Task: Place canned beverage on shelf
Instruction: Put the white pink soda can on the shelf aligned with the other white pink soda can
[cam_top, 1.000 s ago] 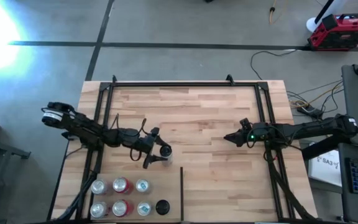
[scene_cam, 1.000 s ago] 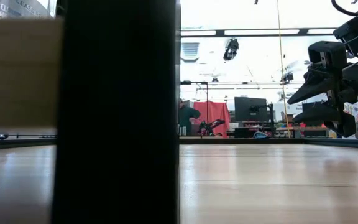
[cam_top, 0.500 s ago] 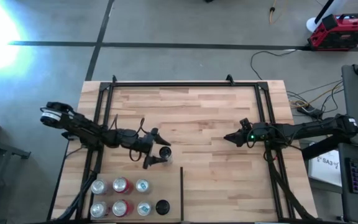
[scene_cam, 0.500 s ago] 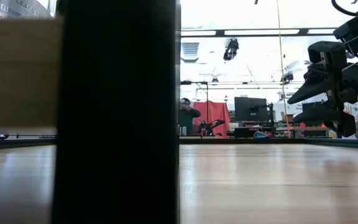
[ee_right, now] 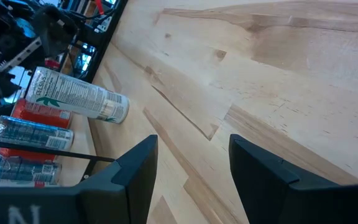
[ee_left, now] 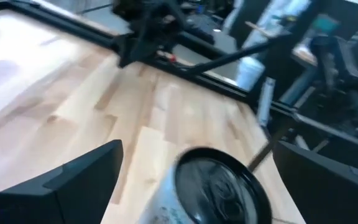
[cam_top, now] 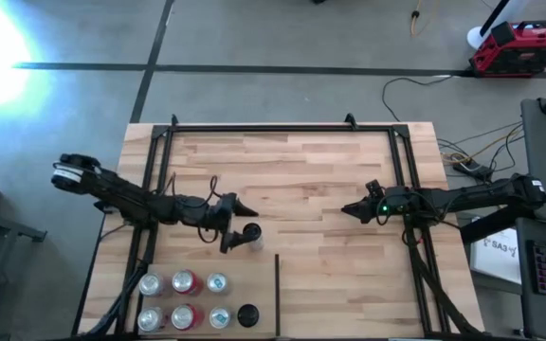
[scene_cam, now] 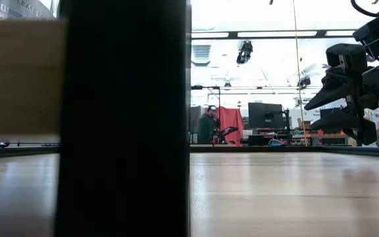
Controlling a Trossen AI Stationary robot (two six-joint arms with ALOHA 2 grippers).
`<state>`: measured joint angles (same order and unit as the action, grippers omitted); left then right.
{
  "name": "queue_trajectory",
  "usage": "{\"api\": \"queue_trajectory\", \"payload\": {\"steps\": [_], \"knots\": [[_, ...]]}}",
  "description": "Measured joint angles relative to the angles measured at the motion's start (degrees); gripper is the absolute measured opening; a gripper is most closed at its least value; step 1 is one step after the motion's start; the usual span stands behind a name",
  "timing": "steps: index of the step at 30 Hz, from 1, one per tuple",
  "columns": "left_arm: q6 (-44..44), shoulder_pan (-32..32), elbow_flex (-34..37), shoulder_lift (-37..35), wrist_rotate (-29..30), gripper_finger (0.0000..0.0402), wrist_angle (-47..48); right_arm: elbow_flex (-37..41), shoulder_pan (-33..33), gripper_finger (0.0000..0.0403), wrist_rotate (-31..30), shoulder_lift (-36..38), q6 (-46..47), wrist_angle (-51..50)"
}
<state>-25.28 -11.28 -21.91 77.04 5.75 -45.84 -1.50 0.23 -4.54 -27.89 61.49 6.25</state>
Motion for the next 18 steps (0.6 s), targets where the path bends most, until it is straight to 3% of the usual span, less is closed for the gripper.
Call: {"api": "queue_trajectory", "payload": {"steps": [4,9,14,18], "knots": [[-3.7,0.0,-3.8,-5.1,3.0,0.0400,13.7,0.0,0.0,0.0183,0.0,0.0,0.0,0.0],[-13.0,0.6,-15.7,-8.6,4.3,0.0400,43.3,0.0,0.0,0.0183,0.0,0.0,0.0,0.0],[-24.9,1.6,-32.0,-4.5,4.5,0.0400,71.8,0.0,0.0,0.0183,0.0,0.0,0.0,0.0],[-35.4,2.3,-45.8,2.6,4.4,0.0400,89.0,0.0,0.0,0.0183,0.0,0.0,0.0,0.0]]}}
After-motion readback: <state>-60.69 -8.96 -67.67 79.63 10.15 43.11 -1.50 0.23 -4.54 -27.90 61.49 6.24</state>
